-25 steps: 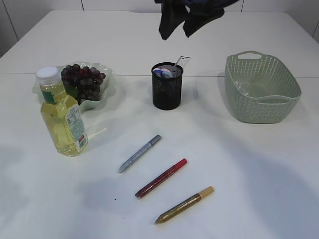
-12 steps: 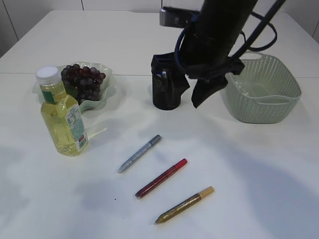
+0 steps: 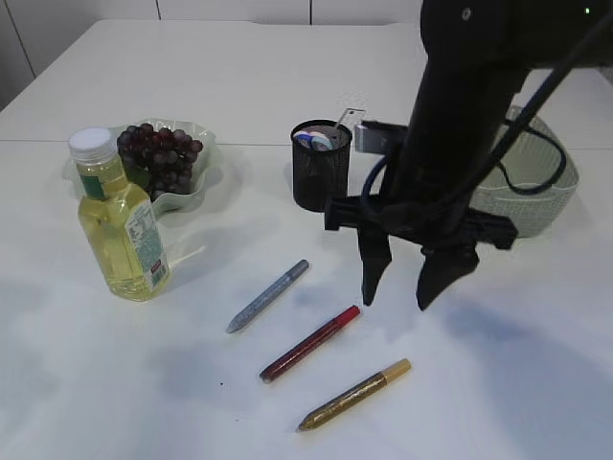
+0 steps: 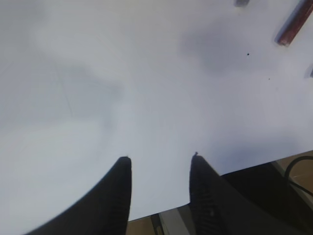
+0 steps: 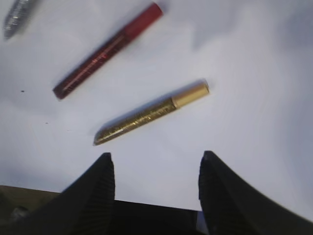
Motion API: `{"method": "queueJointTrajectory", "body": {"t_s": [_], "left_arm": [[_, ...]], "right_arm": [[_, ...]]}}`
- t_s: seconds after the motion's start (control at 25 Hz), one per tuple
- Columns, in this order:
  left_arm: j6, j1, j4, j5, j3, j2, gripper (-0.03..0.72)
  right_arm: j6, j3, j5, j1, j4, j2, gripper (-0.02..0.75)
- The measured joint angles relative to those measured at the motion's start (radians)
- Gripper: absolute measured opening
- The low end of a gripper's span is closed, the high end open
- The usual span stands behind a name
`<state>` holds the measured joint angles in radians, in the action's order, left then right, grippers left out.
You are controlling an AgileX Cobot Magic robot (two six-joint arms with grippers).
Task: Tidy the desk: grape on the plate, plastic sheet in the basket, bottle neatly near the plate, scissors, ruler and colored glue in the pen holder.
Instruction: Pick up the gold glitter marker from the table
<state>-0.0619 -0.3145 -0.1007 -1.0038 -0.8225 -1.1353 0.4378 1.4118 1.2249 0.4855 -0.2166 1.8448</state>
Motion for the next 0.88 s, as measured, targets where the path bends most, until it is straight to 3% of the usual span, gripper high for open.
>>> {"method": "queueJointTrajectory", "body": {"t_s": [0.28, 0.68, 0.88], "left_arm": [[0.0, 0.0, -0.002, 0.004, 0.0, 0.0, 0.29], [0.0, 0.0, -0.002, 0.023, 0.0, 0.0, 0.29], [0.0, 0.0, -0.002, 0.027, 0.0, 0.0, 0.29]], "right_arm": [[0.298, -0.167, -0.086, 0.06, 0.031, -0.076, 0.438], [0.806, -0.228, -0.232, 0.115, 0.113, -0.12, 0.438], [0.93, -0.228, -0.246, 0.115, 0.141, -0.099, 0.438]]}}
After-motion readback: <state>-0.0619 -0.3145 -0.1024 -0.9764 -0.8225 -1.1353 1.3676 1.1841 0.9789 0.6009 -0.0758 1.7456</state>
